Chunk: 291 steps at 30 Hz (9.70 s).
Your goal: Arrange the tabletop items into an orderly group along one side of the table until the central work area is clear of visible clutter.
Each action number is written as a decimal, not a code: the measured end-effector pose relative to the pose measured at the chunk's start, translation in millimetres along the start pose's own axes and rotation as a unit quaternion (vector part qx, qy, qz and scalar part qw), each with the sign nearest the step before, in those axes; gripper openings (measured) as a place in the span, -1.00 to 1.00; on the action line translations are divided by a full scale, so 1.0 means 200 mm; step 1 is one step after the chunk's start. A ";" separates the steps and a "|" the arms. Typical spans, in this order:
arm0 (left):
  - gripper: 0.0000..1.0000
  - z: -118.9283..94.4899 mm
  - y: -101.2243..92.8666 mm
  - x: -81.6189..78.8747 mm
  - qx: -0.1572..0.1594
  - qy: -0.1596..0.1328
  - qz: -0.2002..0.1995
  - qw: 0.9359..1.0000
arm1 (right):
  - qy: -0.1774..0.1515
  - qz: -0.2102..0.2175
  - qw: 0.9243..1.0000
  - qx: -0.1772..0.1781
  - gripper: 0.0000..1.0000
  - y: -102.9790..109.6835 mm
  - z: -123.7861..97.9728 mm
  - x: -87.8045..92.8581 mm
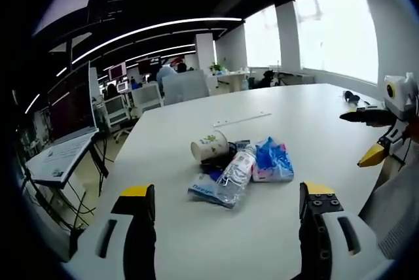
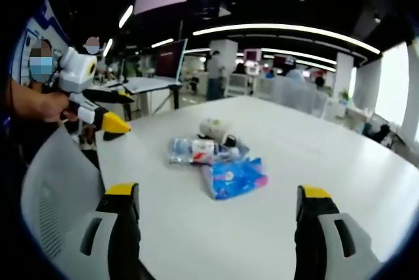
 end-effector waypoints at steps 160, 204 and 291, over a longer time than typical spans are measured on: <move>0.33 0.75 0.07 -0.11 0.133 0.111 0.058 0.983 | 0.138 -0.080 0.982 -0.097 -0.03 -0.17 0.77 -0.35; -0.10 0.90 0.12 -0.02 0.224 0.232 -0.052 0.945 | 0.161 -0.075 0.977 -0.117 -0.14 -0.13 0.87 -0.32; -0.18 0.94 -0.21 -0.10 0.148 0.183 0.171 0.957 | 0.162 -0.041 0.982 -0.086 -0.17 -0.27 0.69 -0.19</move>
Point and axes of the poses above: the point that each gripper's makers call its tool centre point, and the gripper's own axes: z roughly forward along the fingers, y roughly to its left, x roughly out of its underside, the point moved 10 cm from there along -z, roughly backward along the fingers, and after that the axes turned 11 degrees about y, right-handed, at the moved point
